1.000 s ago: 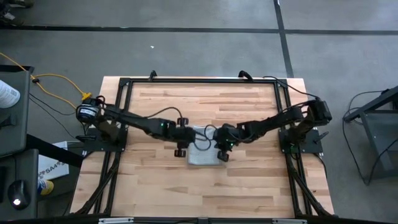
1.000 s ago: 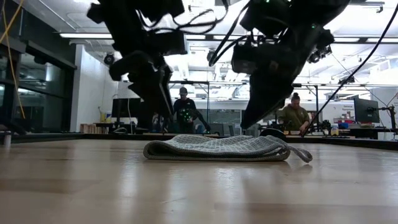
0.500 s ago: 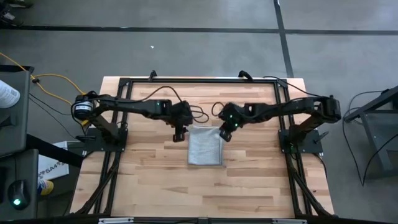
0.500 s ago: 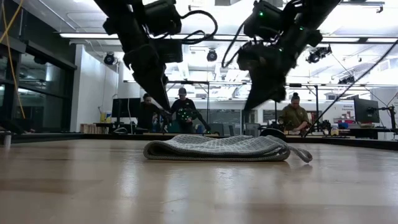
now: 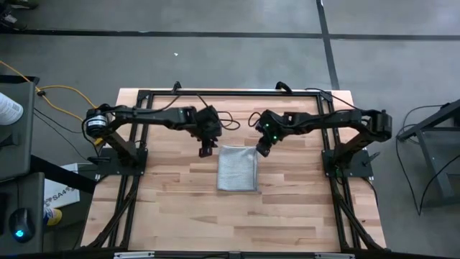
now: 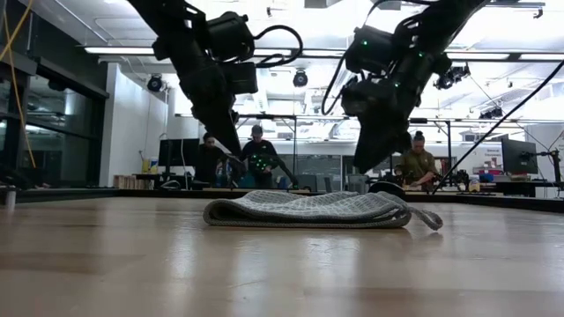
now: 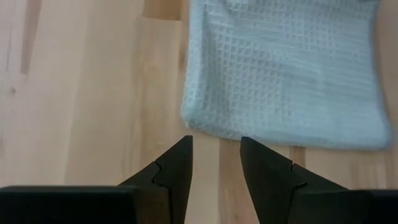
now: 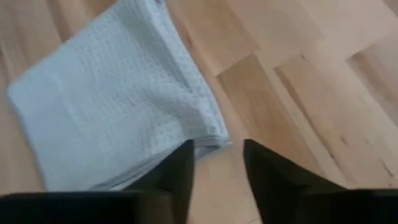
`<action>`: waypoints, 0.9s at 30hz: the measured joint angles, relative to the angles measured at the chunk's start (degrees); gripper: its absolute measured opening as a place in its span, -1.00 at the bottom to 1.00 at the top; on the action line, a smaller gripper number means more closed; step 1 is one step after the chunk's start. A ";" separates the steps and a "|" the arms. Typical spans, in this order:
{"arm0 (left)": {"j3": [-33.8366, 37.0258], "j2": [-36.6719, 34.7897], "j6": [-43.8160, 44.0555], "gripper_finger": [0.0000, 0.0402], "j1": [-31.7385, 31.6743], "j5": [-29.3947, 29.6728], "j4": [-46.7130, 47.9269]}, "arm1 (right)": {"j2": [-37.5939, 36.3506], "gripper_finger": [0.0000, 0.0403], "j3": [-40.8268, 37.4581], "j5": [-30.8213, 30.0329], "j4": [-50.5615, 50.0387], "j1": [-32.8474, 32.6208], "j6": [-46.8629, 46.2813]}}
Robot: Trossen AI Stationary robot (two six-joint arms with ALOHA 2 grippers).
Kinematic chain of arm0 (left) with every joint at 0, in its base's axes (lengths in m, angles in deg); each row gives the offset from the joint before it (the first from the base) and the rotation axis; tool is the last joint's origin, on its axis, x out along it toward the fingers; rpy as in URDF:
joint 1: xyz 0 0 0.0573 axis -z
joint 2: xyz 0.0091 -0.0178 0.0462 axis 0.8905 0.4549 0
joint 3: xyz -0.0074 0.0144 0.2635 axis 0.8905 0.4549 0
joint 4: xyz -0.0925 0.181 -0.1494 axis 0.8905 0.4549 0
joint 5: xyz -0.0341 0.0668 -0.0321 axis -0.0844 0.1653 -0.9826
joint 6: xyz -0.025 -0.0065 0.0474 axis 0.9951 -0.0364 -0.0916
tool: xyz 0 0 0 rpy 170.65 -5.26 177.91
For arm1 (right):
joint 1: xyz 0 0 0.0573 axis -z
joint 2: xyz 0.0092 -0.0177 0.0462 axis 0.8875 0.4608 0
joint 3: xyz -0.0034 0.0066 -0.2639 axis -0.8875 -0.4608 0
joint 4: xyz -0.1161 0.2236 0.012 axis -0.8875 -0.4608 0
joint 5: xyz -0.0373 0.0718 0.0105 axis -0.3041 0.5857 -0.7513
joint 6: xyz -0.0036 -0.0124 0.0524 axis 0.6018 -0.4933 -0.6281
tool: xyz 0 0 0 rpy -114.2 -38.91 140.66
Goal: Fold microfiber towels
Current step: Fold the gray towel
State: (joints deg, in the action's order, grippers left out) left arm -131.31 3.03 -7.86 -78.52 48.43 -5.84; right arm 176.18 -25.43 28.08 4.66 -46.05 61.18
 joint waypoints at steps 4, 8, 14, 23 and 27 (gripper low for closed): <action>0.00 0.09 -2.69 -0.32 -1.57 -8.33 1.23 | 0.02 -0.09 0.00 0.92 0.07 0.82 -2.71; 0.00 0.97 -4.00 -0.32 -3.72 -16.64 1.20 | 0.02 0.07 0.00 2.37 -0.19 2.15 -6.18; -0.02 3.65 -4.60 -0.32 -7.23 -22.15 0.99 | 0.07 0.10 0.00 5.59 -0.72 4.52 -7.15; -0.01 9.75 -6.89 -0.32 -9.72 -29.84 0.77 | 5.09 0.10 0.02 13.75 -0.57 6.93 -7.04; 0.00 11.09 -8.48 -0.32 -9.65 -31.19 0.64 | 7.90 0.10 0.02 14.95 0.33 6.84 -5.70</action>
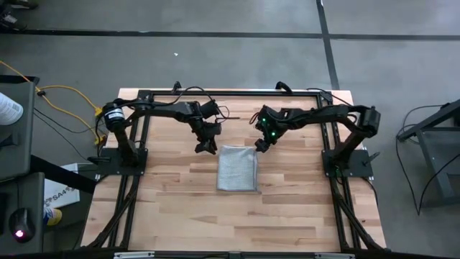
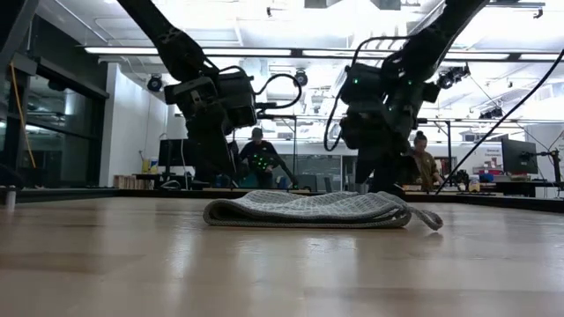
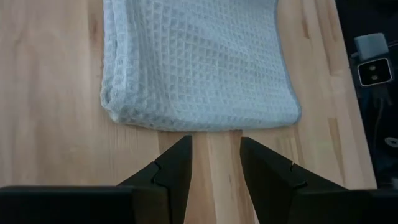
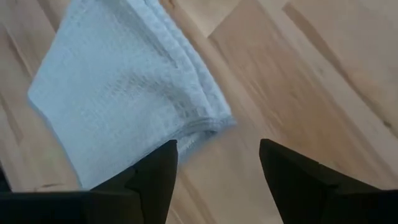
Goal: Fold microfiber towels
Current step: Fold the gray towel
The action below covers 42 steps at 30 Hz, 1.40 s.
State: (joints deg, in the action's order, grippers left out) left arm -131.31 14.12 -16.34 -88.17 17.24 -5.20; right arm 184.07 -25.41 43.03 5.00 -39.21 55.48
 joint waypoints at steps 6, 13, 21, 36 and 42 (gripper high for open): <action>0.00 0.54 -0.10 -0.32 -0.38 0.06 -1.09 | 2.28 0.10 0.00 1.45 3.91 0.33 0.12; 0.00 0.54 0.09 -0.32 -0.70 1.77 -1.27 | 3.32 0.10 0.00 1.95 5.03 2.27 -0.03; 0.00 0.54 1.51 -0.32 -0.65 1.77 -1.38 | 4.20 0.10 0.00 3.72 6.28 3.43 -0.49; 0.00 0.52 3.10 -0.32 -0.65 1.68 -0.94 | 10.18 0.10 0.13 12.93 14.61 2.14 -4.88; 0.00 0.52 2.84 -0.32 -0.65 1.75 -1.53 | 10.18 0.05 0.11 11.55 13.65 0.33 -4.79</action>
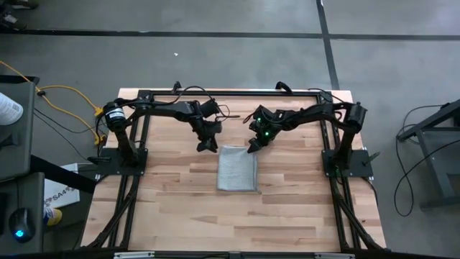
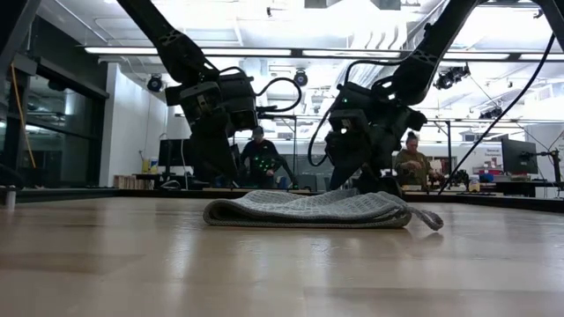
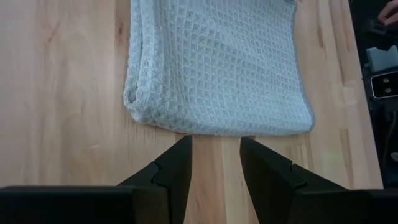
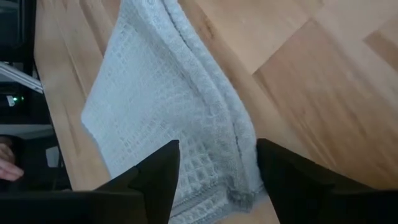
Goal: Fold microfiber towels
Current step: Fold the gray towel
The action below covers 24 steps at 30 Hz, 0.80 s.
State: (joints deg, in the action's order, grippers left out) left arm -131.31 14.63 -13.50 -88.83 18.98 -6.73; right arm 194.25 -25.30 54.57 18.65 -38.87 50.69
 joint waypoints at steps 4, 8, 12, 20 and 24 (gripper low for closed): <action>0.00 0.00 -0.50 -0.32 0.00 0.05 -1.37 | 0.02 -0.02 -0.04 -0.78 -0.43 -0.35 -0.08; 0.00 -0.02 -1.57 -0.32 0.00 1.56 -1.43 | -0.18 -0.10 -0.07 -2.05 -1.31 -0.37 -0.19; 0.00 -0.02 -1.42 -0.32 0.00 3.57 -0.38 | -1.62 -0.23 -0.12 -4.75 -4.52 -0.40 0.86; 0.00 -0.02 -1.31 -0.32 0.00 3.63 -0.32 | -3.02 -0.62 -0.22 -6.10 -6.99 -0.37 1.92; 0.00 -0.02 -2.42 -0.32 0.00 3.63 -1.64 | -3.04 -0.83 -0.22 -7.16 -7.08 -0.40 3.00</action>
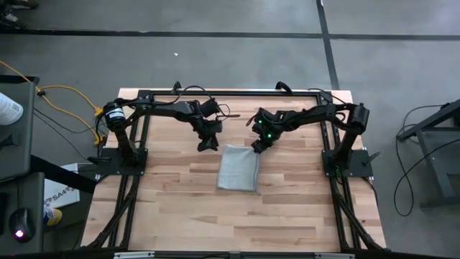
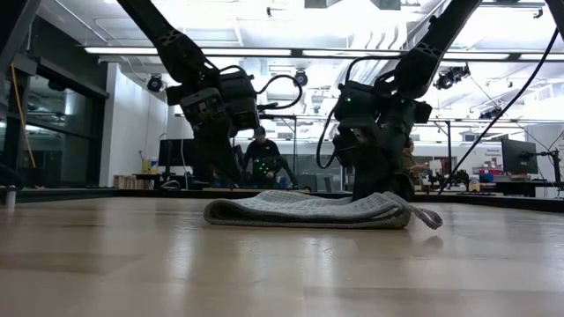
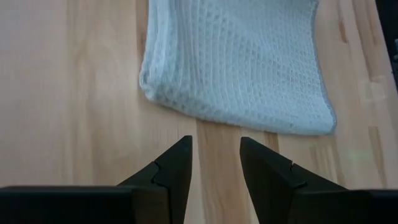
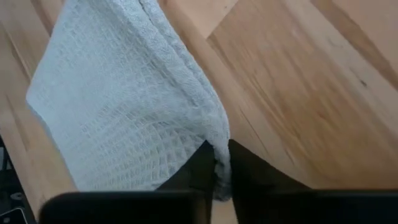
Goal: Fold microfiber towels
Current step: Fold the gray towel
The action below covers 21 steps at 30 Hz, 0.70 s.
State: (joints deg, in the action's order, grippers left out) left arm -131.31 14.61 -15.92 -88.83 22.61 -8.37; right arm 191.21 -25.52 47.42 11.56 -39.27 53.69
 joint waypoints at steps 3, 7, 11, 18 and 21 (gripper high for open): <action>0.00 0.00 -1.37 -0.32 0.00 0.00 -1.97 | 0.00 -0.94 0.00 -0.04 0.07 0.00 0.43; 0.00 0.00 -1.69 -0.32 0.00 -0.04 -4.64 | -0.02 -0.93 0.00 -0.01 0.23 0.00 0.43; 0.00 0.00 -1.69 -0.32 0.00 -0.04 -5.50 | -0.07 -0.94 0.00 -0.01 0.33 0.02 0.46; -0.07 1.22 1.32 -0.32 0.00 1.63 -9.57 | -0.09 -0.94 0.00 0.03 0.58 -0.09 0.50; -0.04 3.68 7.20 -0.32 0.00 1.75 -11.42 | -0.11 -0.93 0.00 0.28 0.58 -0.45 0.50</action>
State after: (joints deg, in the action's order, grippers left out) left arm -131.35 18.30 -8.72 -88.83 24.36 -19.79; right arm 191.10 -25.52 47.70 12.14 -39.72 54.19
